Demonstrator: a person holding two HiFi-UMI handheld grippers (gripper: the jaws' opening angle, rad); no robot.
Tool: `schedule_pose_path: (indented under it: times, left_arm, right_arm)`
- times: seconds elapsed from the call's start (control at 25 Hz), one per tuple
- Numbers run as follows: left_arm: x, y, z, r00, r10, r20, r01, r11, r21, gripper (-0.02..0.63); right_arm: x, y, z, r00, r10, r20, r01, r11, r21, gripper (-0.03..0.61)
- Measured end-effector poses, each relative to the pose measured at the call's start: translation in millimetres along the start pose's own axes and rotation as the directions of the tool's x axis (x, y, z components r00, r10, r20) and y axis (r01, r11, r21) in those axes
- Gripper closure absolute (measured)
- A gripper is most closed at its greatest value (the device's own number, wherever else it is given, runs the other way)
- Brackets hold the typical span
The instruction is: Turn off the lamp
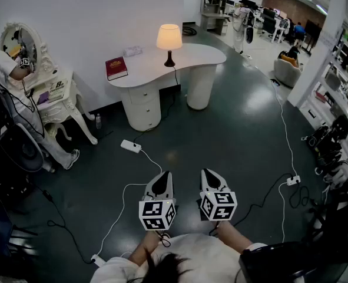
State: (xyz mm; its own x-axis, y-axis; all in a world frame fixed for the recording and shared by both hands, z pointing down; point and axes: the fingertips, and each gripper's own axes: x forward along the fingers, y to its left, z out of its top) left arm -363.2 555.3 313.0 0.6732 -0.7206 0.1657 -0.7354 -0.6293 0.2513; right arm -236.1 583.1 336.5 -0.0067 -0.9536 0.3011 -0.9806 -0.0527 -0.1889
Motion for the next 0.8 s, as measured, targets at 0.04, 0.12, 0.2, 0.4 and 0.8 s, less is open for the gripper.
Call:
schedule_pose_path:
  times: [0.04,0.12,0.2,0.4,0.8]
  left_arm:
    - [0,-1,1,1.000,0.001,0.002,-0.001,1.000,0.000,0.606]
    - [-1,-3,2,1.000,0.002,0.006,-0.002,1.000,0.000,0.606]
    - [-2,-4,3,1.000,0.003,0.008,-0.003,1.000,0.000,0.606]
    - [-5,1,2,1.000,0.003,0.007,-0.003,1.000,0.007,0.606]
    - [-12,35,2,1.000,-0.015,-0.010,0.015,1.000,0.022,0.606]
  right_arm:
    - [-1,0,1,1.000,0.001,0.001,-0.001,1.000,-0.003,0.580]
    - [-2,0,3,1.000,0.004,0.002,-0.004,1.000,-0.009,0.580]
    - [-4,0,3,1.000,0.007,0.002,-0.007,1.000,-0.013,0.580]
    - [-2,5,0,1.000,0.003,0.001,-0.003,1.000,-0.009,0.580]
    - [15,21,-10,0.999,-0.035,-0.013,0.035,0.998,0.049,0.580]
